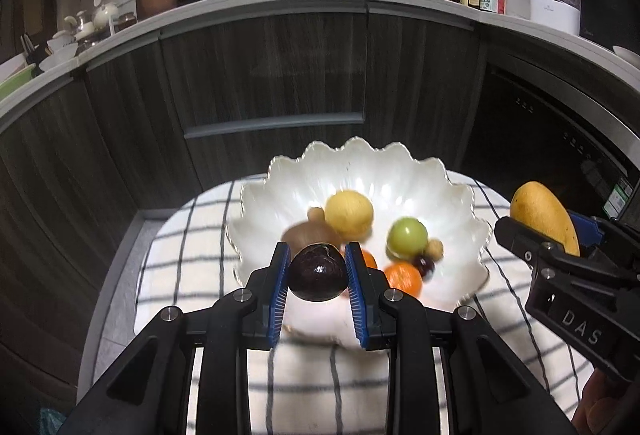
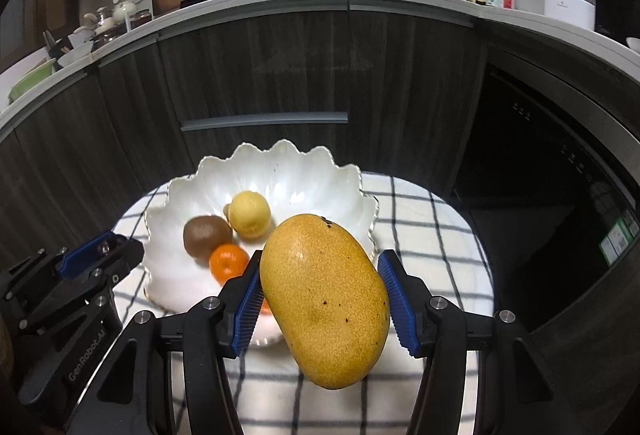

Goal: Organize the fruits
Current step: 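Carry the mango and cherry over the bowl, then open the right tool to drop the mango while the left tool drops the cherry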

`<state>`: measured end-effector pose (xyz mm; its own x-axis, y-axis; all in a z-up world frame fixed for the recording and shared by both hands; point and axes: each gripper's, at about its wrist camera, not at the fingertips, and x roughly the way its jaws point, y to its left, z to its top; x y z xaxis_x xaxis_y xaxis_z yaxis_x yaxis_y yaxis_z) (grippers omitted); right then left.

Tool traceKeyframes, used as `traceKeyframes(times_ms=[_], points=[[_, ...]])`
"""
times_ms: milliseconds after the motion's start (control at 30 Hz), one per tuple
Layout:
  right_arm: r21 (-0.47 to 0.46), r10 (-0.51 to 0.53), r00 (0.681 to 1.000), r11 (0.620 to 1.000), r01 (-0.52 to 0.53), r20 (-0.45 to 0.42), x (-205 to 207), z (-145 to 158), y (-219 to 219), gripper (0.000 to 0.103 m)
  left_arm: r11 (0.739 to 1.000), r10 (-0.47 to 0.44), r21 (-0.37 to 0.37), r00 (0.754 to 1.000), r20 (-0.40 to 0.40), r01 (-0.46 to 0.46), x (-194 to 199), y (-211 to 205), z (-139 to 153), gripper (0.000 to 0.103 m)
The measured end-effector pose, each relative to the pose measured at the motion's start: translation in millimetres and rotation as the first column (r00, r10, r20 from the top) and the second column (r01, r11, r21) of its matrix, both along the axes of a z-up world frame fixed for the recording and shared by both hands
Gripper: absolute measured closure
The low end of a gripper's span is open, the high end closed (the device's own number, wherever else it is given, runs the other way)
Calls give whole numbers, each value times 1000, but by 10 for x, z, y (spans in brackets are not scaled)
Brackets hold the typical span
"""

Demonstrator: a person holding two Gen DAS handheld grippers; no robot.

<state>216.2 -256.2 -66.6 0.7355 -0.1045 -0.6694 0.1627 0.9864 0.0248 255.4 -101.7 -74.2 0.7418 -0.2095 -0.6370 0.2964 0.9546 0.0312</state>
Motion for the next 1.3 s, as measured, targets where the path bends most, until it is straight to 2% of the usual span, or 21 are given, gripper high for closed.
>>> traceKeyframes(times_ms=[167, 433, 700, 900, 967, 1033, 1100, 1200, 1267, 1300], points=[[-17, 11, 1000, 1000, -11, -13, 213, -77, 34, 46, 1000, 3, 14, 1000, 5, -3, 210, 13, -42, 75], [-14, 13, 997, 1000, -14, -75, 482, -346, 25, 46, 1000, 6, 24, 999, -45, -5, 453, 11, -287, 75], [8, 15, 991, 1000, -15, -135, 630, -605, -12, 46, 999, 6, 39, 996, -92, -2, 606, -23, -514, 75], [17, 21, 988, 1000, -19, -152, 703, -646, -31, 46, 999, 5, 46, 993, -117, 0, 678, -45, -576, 74], [12, 18, 990, 1000, -17, -138, 696, -616, -30, 43, 999, 16, 49, 994, -111, -11, 670, -39, -559, 53], [-3, 22, 993, 1000, -22, -117, 681, -554, -12, 29, 998, 26, 55, 995, -95, -21, 654, -32, -534, 45], [-17, 16, 995, 1000, -17, -98, 658, -493, 1, 25, 998, 30, 64, 995, -92, -24, 643, -32, -515, 45], [-33, -1, 996, 999, -2, -92, 639, -422, 4, 23, 997, 52, 60, 995, -88, -47, 614, 6, -469, 32], [-44, -21, 996, 999, 17, -92, 608, -380, -1, 19, 996, 75, 59, 994, -80, -70, 581, 37, -425, 19], [-51, -35, 995, 998, 30, -89, 574, -348, -2, 17, 995, 85, 59, 994, -73, -81, 555, 55, -393, 17]])
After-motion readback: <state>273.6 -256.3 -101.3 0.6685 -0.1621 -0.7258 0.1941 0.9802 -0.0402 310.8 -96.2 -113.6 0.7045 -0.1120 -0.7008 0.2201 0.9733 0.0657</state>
